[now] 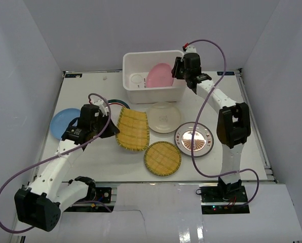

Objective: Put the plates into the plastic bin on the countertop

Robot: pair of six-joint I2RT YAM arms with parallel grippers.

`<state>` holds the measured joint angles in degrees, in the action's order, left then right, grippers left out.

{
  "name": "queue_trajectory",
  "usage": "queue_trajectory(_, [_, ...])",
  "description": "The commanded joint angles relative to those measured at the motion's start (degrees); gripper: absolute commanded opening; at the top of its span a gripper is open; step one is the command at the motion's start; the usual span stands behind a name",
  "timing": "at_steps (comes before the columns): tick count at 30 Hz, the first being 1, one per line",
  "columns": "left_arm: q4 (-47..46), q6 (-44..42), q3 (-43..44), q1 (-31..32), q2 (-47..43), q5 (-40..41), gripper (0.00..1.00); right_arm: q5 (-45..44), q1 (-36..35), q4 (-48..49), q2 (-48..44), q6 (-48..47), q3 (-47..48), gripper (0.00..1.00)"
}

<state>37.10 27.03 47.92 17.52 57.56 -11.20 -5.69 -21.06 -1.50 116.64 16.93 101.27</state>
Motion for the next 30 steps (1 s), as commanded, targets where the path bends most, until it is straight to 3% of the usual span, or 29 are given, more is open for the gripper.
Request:
queue_trajectory(1, [-3.6,2.9,8.1,0.0,-3.2,-6.1,0.00,0.0,-1.0,1.6,-4.4,-3.4,-0.7,0.49])
queue_trajectory(2, [-4.2,3.5,9.5,0.0,-2.8,-6.8,0.00,0.7,-1.0,2.7,-6.4,-3.7,-1.4,0.58])
queue_trajectory(4, [-6.9,4.6,13.4,0.0,-1.4,-7.3,0.00,0.6,-1.0,2.9,-8.8,-3.9,-3.1,0.64])
queue_trajectory(7, [-11.0,5.5,18.6,0.0,2.7,-5.6,0.00,-1.2,-0.7,3.4,-15.8,-4.4,-8.6,0.65])
queue_trajectory(9, [-13.8,6.5,21.3,-0.1,7.2,-3.4,0.00,-3.7,0.2,3.6,-22.3,-3.2,-13.4,0.58])
queue_trajectory(13, [-20.2,8.7,27.3,-0.1,16.2,-1.2,0.00,-4.9,2.9,8.1,-39.2,2.1,-34.0,0.17])
queue_trajectory(14, [-21.0,9.4,30.5,-0.1,18.5,-0.8,0.00,-4.2,3.6,10.4,-42.2,3.4,-43.7,0.08])
queue_trajectory(18, [-25.9,11.1,38.6,-0.1,30.0,0.7,0.00,-3.7,3.8,12.5,-55.4,9.1,-63.9,0.09])
queue_trajectory(21, [-27.6,11.9,46.1,-0.1,39.1,1.7,0.00,-4.2,4.3,9.2,-64.8,11.9,-74.0,0.27])
queue_trajectory(22, [-27.6,12.2,48.2,-0.1,43.6,1.4,0.00,-4.8,4.3,7.3,-69.0,12.2,-75.6,0.40])
queue_trajectory(24, [-28.5,12.8,54.5,0.0,47.9,1.0,0.00,-7.0,4.4,1.8,-74.9,12.6,-78.7,0.53])
queue_trajectory(25, [-28.7,13.3,56.6,-0.1,52.0,0.6,0.00,-8.2,4.4,-0.8,-76.5,12.7,-79.5,0.73])
queue_trajectory(28, [-28.7,14.5,65.3,0.1,58.3,-0.9,0.00,-12.1,4.5,-7.1,-81.8,13.1,-81.5,0.99])
queue_trajectory(30, [-27.4,15.1,72.2,0.2,64.3,-3.5,0.17,-15.4,4.8,-9.8,-83.6,14.5,-82.1,0.96])
